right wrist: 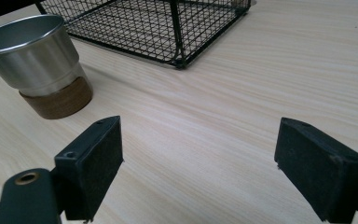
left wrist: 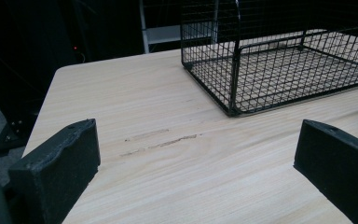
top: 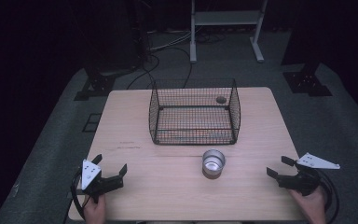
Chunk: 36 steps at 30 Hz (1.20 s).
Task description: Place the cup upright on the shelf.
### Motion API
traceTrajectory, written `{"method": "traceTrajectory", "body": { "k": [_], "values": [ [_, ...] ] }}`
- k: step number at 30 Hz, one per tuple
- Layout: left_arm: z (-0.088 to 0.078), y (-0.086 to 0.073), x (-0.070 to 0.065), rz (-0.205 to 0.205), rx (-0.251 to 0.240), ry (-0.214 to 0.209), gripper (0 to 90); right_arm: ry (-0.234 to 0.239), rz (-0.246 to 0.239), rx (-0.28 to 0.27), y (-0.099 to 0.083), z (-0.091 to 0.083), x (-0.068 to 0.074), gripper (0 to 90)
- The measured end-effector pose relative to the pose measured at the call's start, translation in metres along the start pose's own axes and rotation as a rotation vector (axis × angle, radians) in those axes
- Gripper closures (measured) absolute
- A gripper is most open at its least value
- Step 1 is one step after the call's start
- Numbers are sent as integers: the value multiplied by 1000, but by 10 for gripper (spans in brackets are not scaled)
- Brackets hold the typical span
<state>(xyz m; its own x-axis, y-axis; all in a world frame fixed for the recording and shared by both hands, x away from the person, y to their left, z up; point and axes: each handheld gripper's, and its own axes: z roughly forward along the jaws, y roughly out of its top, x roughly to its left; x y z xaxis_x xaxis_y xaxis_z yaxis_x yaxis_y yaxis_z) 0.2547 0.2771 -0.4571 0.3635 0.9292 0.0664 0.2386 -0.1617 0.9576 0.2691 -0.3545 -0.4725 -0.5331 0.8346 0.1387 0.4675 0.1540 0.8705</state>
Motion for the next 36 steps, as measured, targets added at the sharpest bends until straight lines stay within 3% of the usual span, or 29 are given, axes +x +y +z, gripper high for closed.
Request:
{"method": "traceTrajectory", "body": {
  "k": [8,25,36],
  "values": [
    [-2,1,1,-2,-8,0,0,11,-1,-12,2,-1,4,138],
    [-4,1,1,0,-18,-2,0,57,-67,-11,9,-6,23,131],
    [-5,1,3,-3,-18,3,0,104,-119,4,19,-1,43,102]
  ]
}}
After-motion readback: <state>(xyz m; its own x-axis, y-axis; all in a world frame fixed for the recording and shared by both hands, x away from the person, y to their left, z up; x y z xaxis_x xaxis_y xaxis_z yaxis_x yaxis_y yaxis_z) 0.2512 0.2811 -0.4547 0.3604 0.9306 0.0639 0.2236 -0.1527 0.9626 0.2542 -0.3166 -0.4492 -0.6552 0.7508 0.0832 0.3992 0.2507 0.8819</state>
